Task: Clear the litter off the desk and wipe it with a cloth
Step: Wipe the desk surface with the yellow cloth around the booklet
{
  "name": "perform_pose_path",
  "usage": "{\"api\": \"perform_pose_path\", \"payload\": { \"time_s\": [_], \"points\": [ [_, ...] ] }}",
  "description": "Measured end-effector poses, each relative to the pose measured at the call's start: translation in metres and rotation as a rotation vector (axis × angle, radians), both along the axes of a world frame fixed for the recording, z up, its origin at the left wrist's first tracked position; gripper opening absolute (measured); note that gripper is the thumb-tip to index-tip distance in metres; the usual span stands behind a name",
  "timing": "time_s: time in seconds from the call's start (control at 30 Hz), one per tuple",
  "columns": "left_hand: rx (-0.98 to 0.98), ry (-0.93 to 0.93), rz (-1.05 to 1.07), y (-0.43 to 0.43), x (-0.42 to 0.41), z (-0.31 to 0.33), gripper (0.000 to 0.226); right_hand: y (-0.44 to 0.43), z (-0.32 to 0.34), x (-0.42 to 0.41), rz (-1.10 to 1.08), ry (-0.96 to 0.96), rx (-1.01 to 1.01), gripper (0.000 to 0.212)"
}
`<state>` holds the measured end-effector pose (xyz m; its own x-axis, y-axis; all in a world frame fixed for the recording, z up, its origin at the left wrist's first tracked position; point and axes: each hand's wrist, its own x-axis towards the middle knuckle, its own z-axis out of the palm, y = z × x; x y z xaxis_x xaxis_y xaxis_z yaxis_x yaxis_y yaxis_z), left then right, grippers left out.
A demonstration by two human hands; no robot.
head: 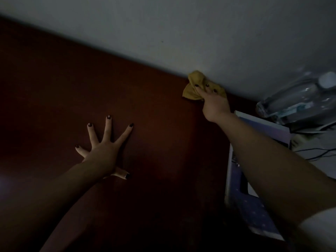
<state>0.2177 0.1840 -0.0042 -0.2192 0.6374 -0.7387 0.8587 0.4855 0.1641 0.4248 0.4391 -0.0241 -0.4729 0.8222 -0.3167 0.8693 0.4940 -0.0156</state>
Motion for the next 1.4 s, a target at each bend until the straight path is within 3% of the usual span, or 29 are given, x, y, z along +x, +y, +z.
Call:
{"api": "perform_pose_path", "payload": {
  "time_s": [0.17,0.5,0.73,1.07,1.27,1.4],
  "points": [
    [0.013,-0.007,-0.011,-0.001,0.001,0.006,0.139,-0.071,0.008,0.021,-0.021,0.195,0.007,0.062],
    [0.049,-0.037,-0.01,-0.004,0.001,0.014,0.135,-0.253,0.015,0.058,0.04,0.218,-0.161,0.064],
    [0.044,-0.033,0.003,-0.002,-0.001,0.008,0.135,-0.201,0.01,0.044,-0.092,0.262,-0.062,0.066],
    [0.005,-0.004,0.025,-0.002,0.0,0.001,0.136,-0.044,0.0,0.012,-0.101,0.096,0.027,0.067],
    [0.066,-0.042,0.003,-0.007,0.0,0.001,0.133,-0.077,0.007,0.024,-0.104,0.155,-0.016,0.065],
    [0.098,-0.013,-0.089,-0.024,-0.002,-0.006,0.114,-0.145,0.013,0.039,-0.076,0.196,-0.004,0.062]
  ]
}}
